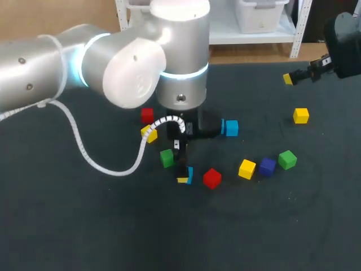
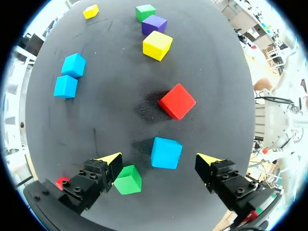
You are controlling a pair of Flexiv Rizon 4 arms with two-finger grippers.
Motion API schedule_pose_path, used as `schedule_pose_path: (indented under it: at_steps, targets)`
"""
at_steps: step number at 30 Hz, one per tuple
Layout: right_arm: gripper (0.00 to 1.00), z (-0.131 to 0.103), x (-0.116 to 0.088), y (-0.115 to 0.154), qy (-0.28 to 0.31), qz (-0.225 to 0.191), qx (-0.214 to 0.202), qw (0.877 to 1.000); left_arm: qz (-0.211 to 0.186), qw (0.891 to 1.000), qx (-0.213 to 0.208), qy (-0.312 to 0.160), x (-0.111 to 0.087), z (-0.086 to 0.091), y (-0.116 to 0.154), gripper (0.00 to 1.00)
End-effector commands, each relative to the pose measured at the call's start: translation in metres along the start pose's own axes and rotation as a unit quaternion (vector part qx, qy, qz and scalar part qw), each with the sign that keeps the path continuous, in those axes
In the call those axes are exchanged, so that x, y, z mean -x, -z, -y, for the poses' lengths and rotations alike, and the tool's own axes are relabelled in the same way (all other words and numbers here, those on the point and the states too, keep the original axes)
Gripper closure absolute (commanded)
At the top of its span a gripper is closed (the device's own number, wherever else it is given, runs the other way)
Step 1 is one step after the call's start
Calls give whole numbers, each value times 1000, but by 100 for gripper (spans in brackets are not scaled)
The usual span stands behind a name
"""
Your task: Place the blue cubes, place green cubes on the blue cubes, place the yellow cubes on the green cubes, then place the red cubes on the yellow cubes, and place purple cube on the red cubes.
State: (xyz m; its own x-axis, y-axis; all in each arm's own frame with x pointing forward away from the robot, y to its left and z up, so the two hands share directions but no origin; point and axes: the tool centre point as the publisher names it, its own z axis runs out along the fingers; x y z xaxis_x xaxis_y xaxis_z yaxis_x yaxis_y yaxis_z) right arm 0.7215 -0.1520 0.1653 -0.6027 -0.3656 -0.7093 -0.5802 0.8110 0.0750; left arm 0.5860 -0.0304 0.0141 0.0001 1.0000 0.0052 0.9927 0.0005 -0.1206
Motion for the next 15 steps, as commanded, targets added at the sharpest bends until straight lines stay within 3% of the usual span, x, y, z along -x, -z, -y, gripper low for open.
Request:
schedule_pose_path:
  at_steps: [1,9,11,13,15]
  targets:
    - [0,-2,-1,0,0,1,-4,1000,11,999,41,-3,-6,8,-2,0]
    - [0,-2,-1,0,0,1,-4,1000,11,999,48,-11,-1,5,-3,1]
    - [0,-2,-1,0,0,1,-4,1000,19,999,43,-23,1,5,-5,26]
    - [0,-2,-1,0,0,1,-4,1000,27,998,39,-30,2,6,-7,35]
    - [0,-2,-1,0,0,1,-4,1000,32,998,35,-37,3,6,-9,53]
